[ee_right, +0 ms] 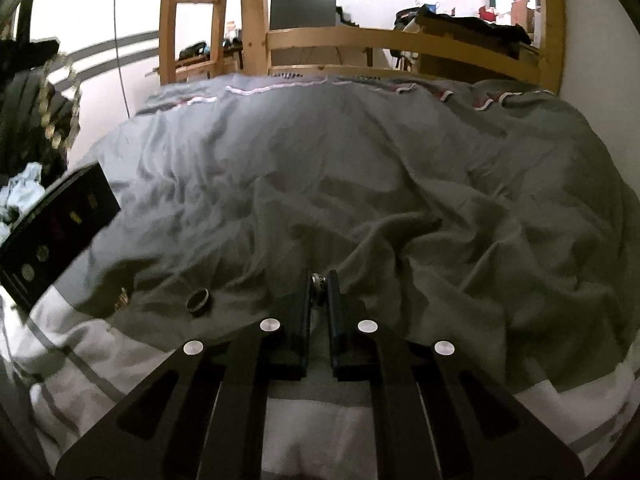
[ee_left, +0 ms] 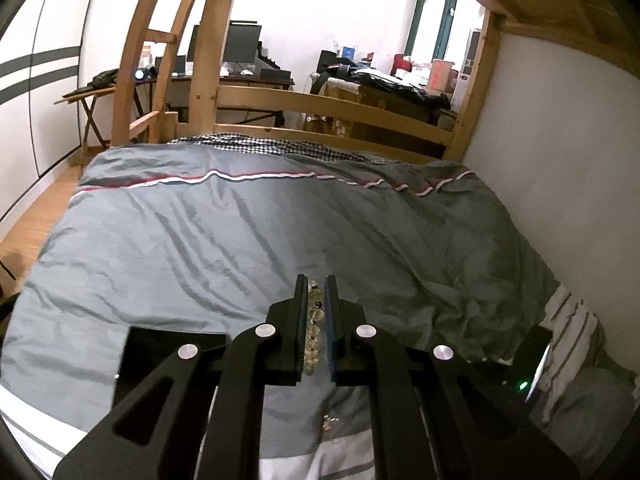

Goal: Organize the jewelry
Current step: 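Lift the gold chain with the left tool while the right tool grasps the dark ring, then lower the gold chain into the black box and open the left tool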

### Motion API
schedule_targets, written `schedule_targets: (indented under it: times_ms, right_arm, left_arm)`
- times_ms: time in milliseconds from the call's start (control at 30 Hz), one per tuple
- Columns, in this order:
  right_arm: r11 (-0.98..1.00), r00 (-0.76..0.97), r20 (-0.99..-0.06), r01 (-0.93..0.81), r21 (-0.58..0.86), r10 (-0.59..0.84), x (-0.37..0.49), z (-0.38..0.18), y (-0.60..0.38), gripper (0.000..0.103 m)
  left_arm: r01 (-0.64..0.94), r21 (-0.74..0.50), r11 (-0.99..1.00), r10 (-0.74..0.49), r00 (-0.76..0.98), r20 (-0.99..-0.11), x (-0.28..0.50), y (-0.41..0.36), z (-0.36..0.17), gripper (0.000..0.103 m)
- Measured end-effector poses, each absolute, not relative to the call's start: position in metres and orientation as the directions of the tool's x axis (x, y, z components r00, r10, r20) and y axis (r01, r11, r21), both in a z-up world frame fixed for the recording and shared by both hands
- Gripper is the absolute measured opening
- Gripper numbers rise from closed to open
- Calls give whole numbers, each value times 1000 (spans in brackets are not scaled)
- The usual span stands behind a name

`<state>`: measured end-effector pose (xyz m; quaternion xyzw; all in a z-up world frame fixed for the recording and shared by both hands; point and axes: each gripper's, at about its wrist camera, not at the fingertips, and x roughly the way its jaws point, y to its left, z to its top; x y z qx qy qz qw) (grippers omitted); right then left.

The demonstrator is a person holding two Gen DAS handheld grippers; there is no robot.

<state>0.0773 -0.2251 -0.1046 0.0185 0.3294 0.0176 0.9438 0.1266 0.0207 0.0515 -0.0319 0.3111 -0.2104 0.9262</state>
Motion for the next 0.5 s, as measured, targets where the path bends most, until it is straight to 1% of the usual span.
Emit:
schedule_targets:
  times_ms: [200, 300, 500]
  right_arm:
    - [995, 804, -589, -36, 93, 84, 75, -84, -225, 8]
    - [994, 812, -574, -56, 96, 102, 73, -75, -218, 8]
    - [988, 821, -550, -117, 99, 152, 71, -60, -186, 8]
  left_arm:
    - [339, -202, 919, -393, 735, -553, 124, 46, 57, 7]
    - [323, -232, 918, -397, 737, -547, 124, 59, 56, 7]
    - [286, -246, 926, -376, 731, -569, 124, 70, 49, 7]
